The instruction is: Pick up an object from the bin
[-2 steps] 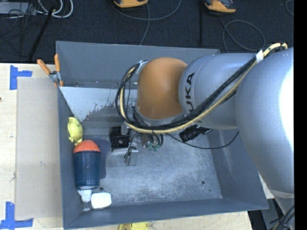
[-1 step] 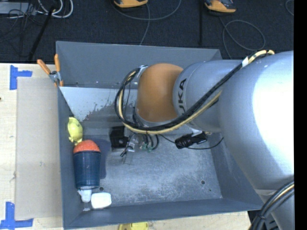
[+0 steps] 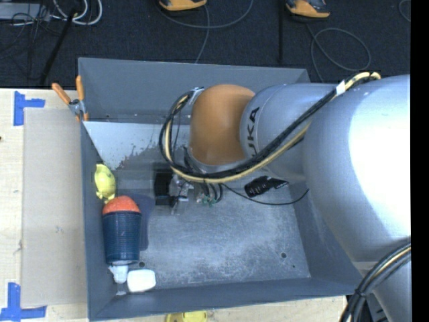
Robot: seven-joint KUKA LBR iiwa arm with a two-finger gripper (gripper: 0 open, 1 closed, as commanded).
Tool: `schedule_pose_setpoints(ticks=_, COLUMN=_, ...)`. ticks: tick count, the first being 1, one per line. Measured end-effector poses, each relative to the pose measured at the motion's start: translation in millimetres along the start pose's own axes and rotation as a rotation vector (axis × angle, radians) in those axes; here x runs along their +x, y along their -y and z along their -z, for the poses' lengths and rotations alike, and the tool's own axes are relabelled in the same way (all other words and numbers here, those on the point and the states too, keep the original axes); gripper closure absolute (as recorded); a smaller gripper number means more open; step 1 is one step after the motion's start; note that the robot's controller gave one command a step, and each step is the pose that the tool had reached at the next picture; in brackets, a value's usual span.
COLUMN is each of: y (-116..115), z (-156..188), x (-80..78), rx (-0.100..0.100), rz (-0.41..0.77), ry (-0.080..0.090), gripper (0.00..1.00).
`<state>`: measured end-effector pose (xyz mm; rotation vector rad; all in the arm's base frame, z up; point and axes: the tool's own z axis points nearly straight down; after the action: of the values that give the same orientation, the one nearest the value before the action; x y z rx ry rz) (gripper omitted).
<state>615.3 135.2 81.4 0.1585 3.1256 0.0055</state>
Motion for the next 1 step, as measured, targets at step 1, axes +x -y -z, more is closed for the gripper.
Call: schedule_pose_setpoints(ticks=1, y=0.0, z=-0.1, x=0.1, rx=0.0, rz=0.0, ry=0.0, gripper=1.0)
